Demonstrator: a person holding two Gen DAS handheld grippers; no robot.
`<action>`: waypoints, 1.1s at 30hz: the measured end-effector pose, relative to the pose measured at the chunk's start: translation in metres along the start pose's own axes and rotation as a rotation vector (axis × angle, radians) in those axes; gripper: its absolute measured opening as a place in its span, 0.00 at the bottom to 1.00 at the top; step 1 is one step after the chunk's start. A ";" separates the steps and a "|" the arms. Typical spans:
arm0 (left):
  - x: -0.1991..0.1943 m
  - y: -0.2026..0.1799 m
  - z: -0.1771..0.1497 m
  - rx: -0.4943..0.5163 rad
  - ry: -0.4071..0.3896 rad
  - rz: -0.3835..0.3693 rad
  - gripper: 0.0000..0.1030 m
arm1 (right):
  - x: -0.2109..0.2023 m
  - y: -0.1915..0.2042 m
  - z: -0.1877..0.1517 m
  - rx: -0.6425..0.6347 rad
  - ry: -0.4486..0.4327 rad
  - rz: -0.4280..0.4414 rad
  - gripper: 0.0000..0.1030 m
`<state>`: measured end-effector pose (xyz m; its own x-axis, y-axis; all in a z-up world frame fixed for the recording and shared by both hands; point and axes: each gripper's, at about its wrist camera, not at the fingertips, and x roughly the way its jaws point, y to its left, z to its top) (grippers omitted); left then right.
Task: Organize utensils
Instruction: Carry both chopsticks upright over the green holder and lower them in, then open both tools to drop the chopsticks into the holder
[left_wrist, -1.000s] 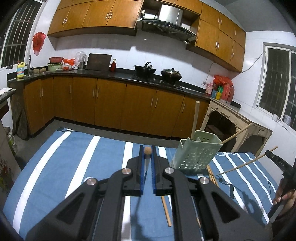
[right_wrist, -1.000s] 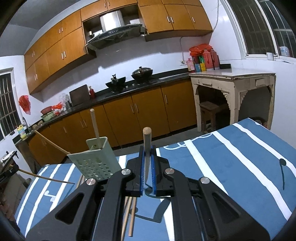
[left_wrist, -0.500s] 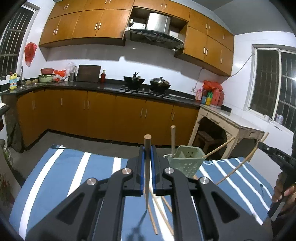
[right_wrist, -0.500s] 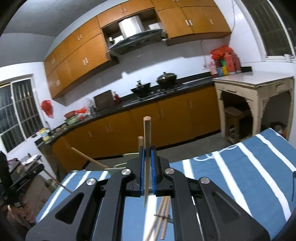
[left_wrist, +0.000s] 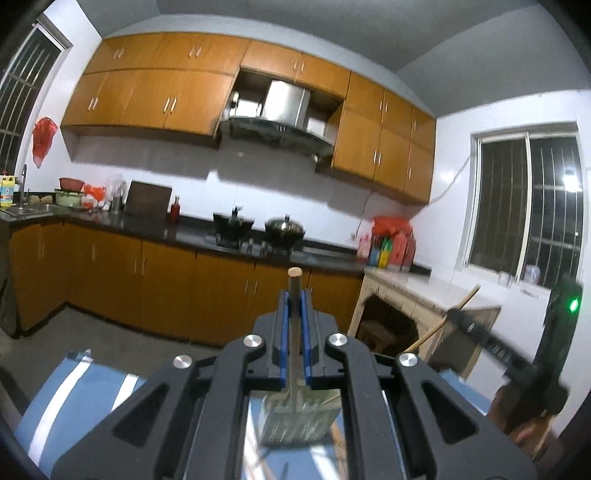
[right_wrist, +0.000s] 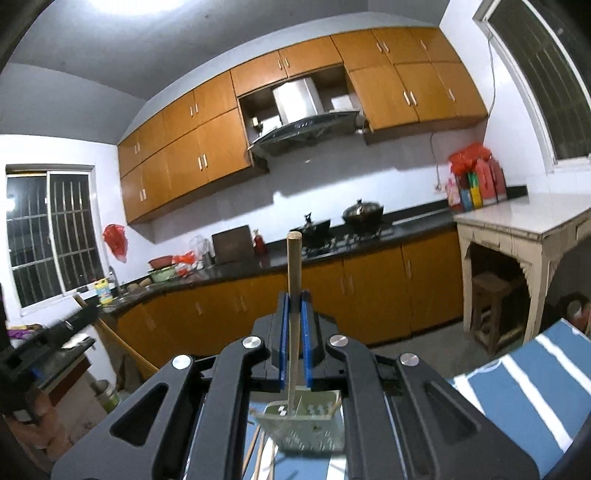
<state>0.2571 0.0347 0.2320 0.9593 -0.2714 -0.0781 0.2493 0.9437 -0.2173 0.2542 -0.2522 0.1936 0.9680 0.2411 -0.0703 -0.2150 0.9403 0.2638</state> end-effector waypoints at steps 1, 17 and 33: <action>0.004 -0.003 0.005 -0.007 -0.021 0.007 0.07 | 0.005 0.000 0.000 -0.003 -0.008 -0.010 0.07; 0.091 0.011 -0.032 -0.067 0.033 0.105 0.07 | 0.055 -0.007 -0.040 -0.016 0.084 -0.061 0.07; 0.116 0.029 -0.063 -0.080 0.143 0.117 0.09 | 0.071 -0.007 -0.059 -0.005 0.180 -0.053 0.08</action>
<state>0.3673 0.0184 0.1551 0.9512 -0.1898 -0.2433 0.1200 0.9539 -0.2750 0.3165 -0.2273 0.1303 0.9392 0.2295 -0.2555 -0.1650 0.9540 0.2505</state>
